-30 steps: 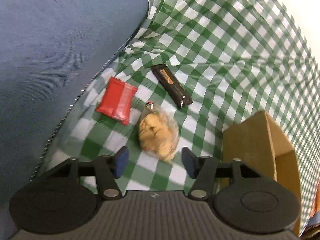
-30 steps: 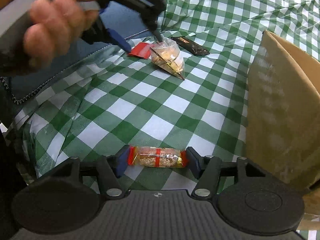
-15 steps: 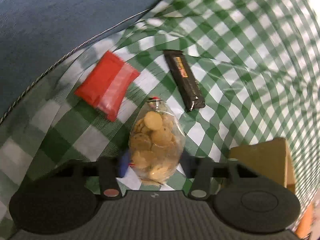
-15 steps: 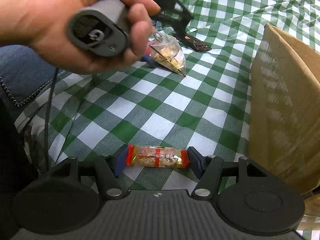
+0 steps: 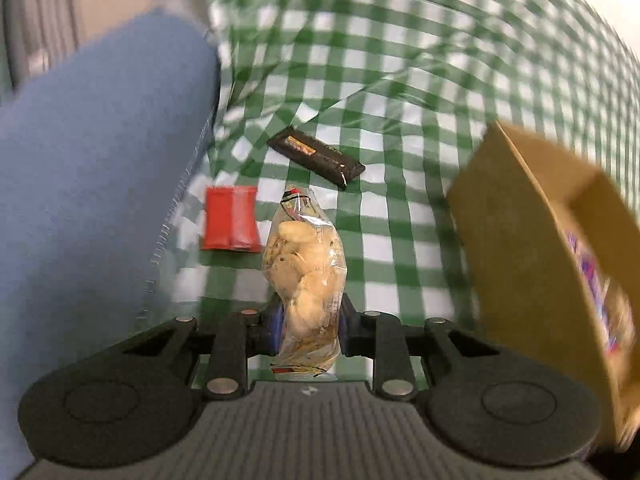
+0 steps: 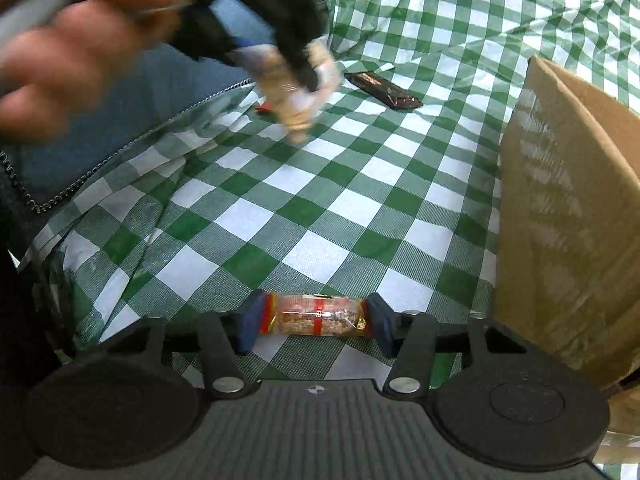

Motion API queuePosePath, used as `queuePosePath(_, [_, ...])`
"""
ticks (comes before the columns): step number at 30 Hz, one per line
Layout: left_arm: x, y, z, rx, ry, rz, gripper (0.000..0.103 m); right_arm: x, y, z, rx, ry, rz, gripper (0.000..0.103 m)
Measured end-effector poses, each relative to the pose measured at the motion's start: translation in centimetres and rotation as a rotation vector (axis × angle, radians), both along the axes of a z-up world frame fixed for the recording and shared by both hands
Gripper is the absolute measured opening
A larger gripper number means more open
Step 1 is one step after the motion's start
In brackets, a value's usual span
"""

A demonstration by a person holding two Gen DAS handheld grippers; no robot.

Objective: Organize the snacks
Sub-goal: 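Lift the cookie bag with the left tool while the right tool holds the red-wrapped bar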

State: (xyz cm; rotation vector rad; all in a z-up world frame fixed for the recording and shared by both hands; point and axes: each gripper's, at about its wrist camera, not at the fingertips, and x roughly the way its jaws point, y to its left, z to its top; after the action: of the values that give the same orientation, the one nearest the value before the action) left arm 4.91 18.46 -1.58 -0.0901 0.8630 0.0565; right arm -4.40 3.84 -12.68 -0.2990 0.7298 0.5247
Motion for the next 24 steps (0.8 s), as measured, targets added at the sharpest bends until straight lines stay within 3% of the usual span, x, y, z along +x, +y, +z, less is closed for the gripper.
queuePosePath(2, [-1.3, -1.7, 0.7, 0.096, -0.021, -0.066, 0.029, -0.2, -0.1, 0.2, 0.012, -0.008, -0.018, 0.052])
queuePosePath(4, [-2.2, -2.6, -0.1, 0.113, 0.009, -0.118, 0.029, -0.4, -0.4, 0.5, 0.034, -0.022, -0.035, 0.052])
queuePosePath(7, [-2.5, -2.3, -1.3, 0.044, 0.070, -0.167, 0.030, -0.8, -0.8, 0.8, 0.047, -0.034, -0.045, 0.052])
queuePosePath(9, [-2.4, -1.4, -1.7, -0.048, 0.097, -0.173, 0.031, -0.9, -1.0, 0.9, 0.049, -0.023, -0.043, 0.053])
queuePosePath(11, [-2.1, -0.7, -2.6, -0.117, 0.146, -0.178, 0.032, -0.8, -1.4, 0.8, 0.061, 0.023, -0.038, 0.059])
queuePosePath(14, [-1.4, -0.8, -3.9, -0.091, 0.219, -0.157, 0.038, -0.3, -2.1, 0.5, 0.117, 0.115, -0.045, 0.062])
queuePosePath(17, [-1.2, -0.2, -4.4, -0.128, 0.245, -0.130, 0.039, -0.5, -2.1, 0.5, 0.116, 0.111, -0.045, 0.063])
queuePosePath(21, [-0.8, 0.4, -4.6, -0.196, 0.258, -0.105, 0.048, -0.7, -1.7, 0.1, 0.090, 0.110, -0.023, 0.067])
queuePosePath(24, [-0.2, 0.4, -5.2, -0.196, 0.282, -0.084, 0.052, -1.1, -1.1, -0.1, 0.043, 0.083, 0.002, 0.069])
